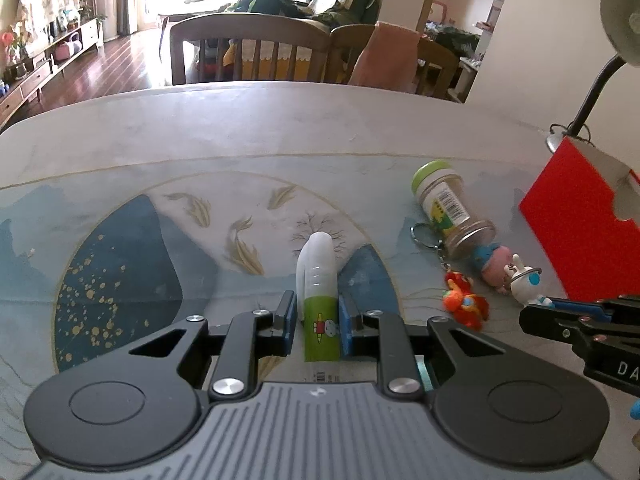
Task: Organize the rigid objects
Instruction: 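Close the left gripper on the white glue stick while the right gripper grasps the blue-white doll figure, then carry the glue stick and doll figure over the red box with both grippers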
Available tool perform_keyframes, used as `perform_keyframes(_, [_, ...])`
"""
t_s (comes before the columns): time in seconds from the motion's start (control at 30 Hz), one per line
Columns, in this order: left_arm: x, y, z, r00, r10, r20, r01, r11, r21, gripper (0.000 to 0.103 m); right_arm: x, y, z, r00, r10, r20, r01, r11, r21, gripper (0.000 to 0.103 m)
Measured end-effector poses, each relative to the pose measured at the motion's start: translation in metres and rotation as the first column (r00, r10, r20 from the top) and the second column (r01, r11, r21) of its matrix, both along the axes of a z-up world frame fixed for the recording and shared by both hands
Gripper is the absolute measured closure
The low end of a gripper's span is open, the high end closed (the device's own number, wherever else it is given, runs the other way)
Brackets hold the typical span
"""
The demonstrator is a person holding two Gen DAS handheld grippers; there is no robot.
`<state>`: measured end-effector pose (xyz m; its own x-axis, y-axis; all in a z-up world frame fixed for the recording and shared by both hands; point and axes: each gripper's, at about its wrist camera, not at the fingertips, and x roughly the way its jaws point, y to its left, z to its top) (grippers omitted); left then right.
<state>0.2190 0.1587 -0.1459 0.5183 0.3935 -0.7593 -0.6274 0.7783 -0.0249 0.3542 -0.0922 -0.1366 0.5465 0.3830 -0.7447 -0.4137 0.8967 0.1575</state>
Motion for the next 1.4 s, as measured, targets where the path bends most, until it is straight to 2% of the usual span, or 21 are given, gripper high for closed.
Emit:
perform_keyframes(0.37, [-0.021, -0.027, 0.039, 0.997, -0.036, 0.065, 0.038, 0.999, -0.036, 0.081, -0.034, -0.021, 0.043, 0.999, -0.012, 0.045, 0.009, 0.999, 0.052, 0.085])
perform_keyframes(0.77, [-0.026, -0.076, 0.082, 0.983, -0.121, 0.140, 0.124, 0.992, -0.014, 0.082, -0.064, -0.059, 0.085, 0.992, -0.047, 0.121, 0.037, 0.996, 0.084, 0.085])
perform_keyframes(1.07, [-0.009, -0.118, 0.121, 0.959, -0.206, 0.196, 0.205, 0.978, 0.026, 0.082, -0.067, -0.097, 0.106, 0.980, -0.087, 0.180, 0.071, 0.993, 0.096, 0.085])
perform_keyframes(1.4, [0.035, -0.165, 0.152, 0.928, -0.295, 0.230, 0.291, 0.955, 0.052, 0.082, -0.057, -0.151, 0.110, 0.967, -0.137, 0.215, 0.123, 0.989, 0.077, 0.085])
